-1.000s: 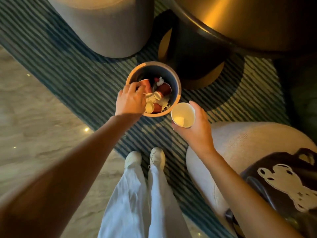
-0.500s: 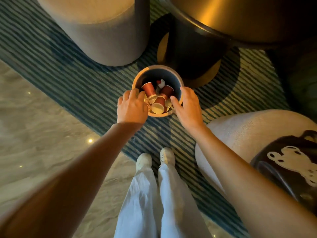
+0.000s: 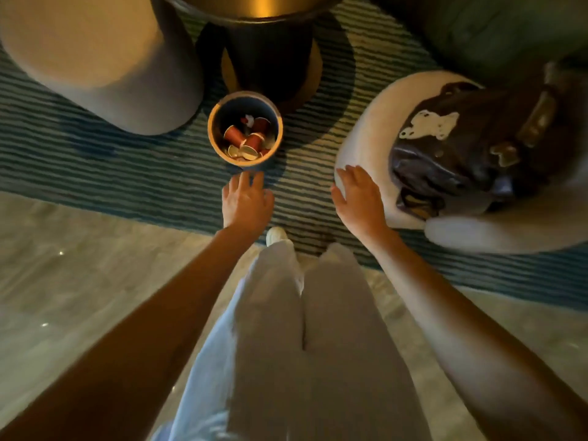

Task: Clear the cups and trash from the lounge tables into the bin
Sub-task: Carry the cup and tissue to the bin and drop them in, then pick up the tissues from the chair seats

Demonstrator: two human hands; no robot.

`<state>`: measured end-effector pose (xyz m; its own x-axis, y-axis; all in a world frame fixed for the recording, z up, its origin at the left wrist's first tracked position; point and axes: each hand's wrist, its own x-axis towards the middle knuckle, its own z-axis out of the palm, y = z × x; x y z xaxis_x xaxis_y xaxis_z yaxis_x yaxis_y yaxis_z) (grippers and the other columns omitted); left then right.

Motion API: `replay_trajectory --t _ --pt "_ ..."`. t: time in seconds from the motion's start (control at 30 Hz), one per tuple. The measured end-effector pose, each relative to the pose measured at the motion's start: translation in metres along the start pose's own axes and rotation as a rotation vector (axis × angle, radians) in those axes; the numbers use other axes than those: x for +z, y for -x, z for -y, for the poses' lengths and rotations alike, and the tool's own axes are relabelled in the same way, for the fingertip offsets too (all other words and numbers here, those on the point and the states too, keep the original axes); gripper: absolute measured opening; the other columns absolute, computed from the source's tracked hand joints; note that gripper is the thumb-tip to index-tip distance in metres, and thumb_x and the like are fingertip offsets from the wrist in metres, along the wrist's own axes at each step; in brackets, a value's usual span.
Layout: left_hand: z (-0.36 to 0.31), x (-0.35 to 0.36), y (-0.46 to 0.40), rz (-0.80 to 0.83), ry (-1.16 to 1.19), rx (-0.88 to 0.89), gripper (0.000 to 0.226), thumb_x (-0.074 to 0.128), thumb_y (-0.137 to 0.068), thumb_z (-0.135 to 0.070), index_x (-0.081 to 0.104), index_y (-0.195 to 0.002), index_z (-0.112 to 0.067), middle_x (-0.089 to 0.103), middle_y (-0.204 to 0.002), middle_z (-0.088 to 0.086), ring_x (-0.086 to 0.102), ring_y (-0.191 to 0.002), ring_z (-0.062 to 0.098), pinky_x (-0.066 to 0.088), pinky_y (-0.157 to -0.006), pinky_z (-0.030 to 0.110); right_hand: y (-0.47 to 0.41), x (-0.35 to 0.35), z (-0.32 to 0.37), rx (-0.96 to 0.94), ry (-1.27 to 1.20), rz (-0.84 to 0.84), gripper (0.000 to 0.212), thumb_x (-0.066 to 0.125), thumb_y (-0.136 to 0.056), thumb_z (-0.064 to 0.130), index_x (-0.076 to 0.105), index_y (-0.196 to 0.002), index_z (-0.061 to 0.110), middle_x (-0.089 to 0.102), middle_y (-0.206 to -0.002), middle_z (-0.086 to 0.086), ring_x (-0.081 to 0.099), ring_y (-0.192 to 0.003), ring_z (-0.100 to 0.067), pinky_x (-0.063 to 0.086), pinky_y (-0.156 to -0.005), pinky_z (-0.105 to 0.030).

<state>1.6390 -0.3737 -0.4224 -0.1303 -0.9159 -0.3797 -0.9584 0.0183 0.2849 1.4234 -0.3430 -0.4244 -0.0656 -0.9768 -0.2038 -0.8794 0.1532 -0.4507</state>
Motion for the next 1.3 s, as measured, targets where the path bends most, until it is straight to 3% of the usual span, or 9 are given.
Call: replay_trajectory --t 0.1,0.23,0.37,0.53,0.73,0.9,1.07,1.3 --pt "-0.028 0.000 0.047 0.062 -0.043 0.122 0.049 0.045 -0.097 -0.032 0.041 -0.141 -0.013 0.042 -0.144 0.011 0.037 -0.132 0.030 0.027 -0.109 0.042 0.062 -0.022 -0.012 0.088 -0.032 -0.039 0.039 0.052 -0.096 0.024 0.055 -0.128 0.002 0.057 -0.130 -0.020 0.051 -0.123 -0.034 0.038 -0.105 -0.042" --pt "-0.062 0.017 0.097 0.142 -0.047 0.190 0.050 0.044 -0.097 -0.035 0.037 -0.143 -0.015 0.039 -0.148 0.009 0.034 -0.136 0.028 0.026 -0.112 0.042 0.146 -0.046 -0.038 0.212 -0.048 -0.161 0.031 0.059 -0.092 0.022 0.062 -0.116 0.003 0.066 -0.109 -0.016 0.061 -0.104 -0.030 0.047 -0.091 -0.039" --pt "-0.110 0.037 0.138 0.175 -0.109 0.327 0.047 0.048 -0.095 -0.034 0.044 -0.138 -0.015 0.045 -0.144 0.010 0.038 -0.133 0.030 0.028 -0.111 0.044 0.239 -0.067 -0.070 0.377 -0.047 -0.196 0.037 0.051 -0.096 0.028 0.058 -0.123 0.003 0.063 -0.117 -0.017 0.057 -0.111 -0.029 0.041 -0.096 -0.037" --pt "-0.197 0.061 0.199 0.166 -0.209 0.634 0.049 0.052 -0.094 -0.032 0.046 -0.137 -0.009 0.045 -0.142 0.014 0.041 -0.130 0.033 0.030 -0.109 0.048 0.357 -0.104 -0.106 0.540 -0.034 -0.277 0.042 0.046 -0.099 0.028 0.052 -0.132 0.004 0.056 -0.130 -0.016 0.046 -0.124 -0.028 0.033 -0.106 -0.038" --pt "-0.308 0.079 0.262 0.159 -0.329 0.938 0.049 0.044 -0.096 -0.037 0.044 -0.138 -0.010 0.047 -0.140 0.013 0.044 -0.126 0.031 0.037 -0.102 0.042 0.462 -0.156 -0.156 0.679 0.001 -0.360 0.038 0.045 -0.098 0.027 0.052 -0.132 0.009 0.055 -0.132 -0.013 0.045 -0.125 -0.027 0.035 -0.105 -0.036" --pt "-0.415 0.081 0.292 0.182 -0.353 1.139 0.047 0.045 -0.097 -0.037 0.048 -0.133 -0.009 0.049 -0.137 0.014 0.046 -0.122 0.034 0.041 -0.099 0.044 0.508 -0.204 -0.214 0.768 -0.007 -0.459 0.041 0.045 -0.098 0.028 0.051 -0.134 0.010 0.052 -0.136 -0.013 0.043 -0.128 -0.030 0.035 -0.107 -0.041" --pt "-0.548 0.074 0.295 0.102 -0.288 1.314 0.045 0.046 -0.095 -0.037 0.049 -0.130 -0.009 0.053 -0.130 0.013 0.049 -0.118 0.030 0.042 -0.097 0.043 0.522 -0.283 -0.288 0.814 -0.004 -0.605 0.039 0.050 -0.097 0.025 0.055 -0.130 0.004 0.056 -0.130 -0.016 0.047 -0.124 -0.033 0.036 -0.106 -0.043" --pt "-0.734 0.067 0.286 0.019 -0.267 1.404 0.053 0.044 -0.096 -0.041 0.042 -0.139 -0.011 0.046 -0.140 0.012 0.044 -0.126 0.030 0.038 -0.105 0.044 0.512 -0.412 -0.396 0.862 0.134 -0.661 0.039 0.048 -0.098 0.025 0.054 -0.128 0.001 0.057 -0.127 -0.016 0.046 -0.122 -0.032 0.029 -0.108 -0.036"
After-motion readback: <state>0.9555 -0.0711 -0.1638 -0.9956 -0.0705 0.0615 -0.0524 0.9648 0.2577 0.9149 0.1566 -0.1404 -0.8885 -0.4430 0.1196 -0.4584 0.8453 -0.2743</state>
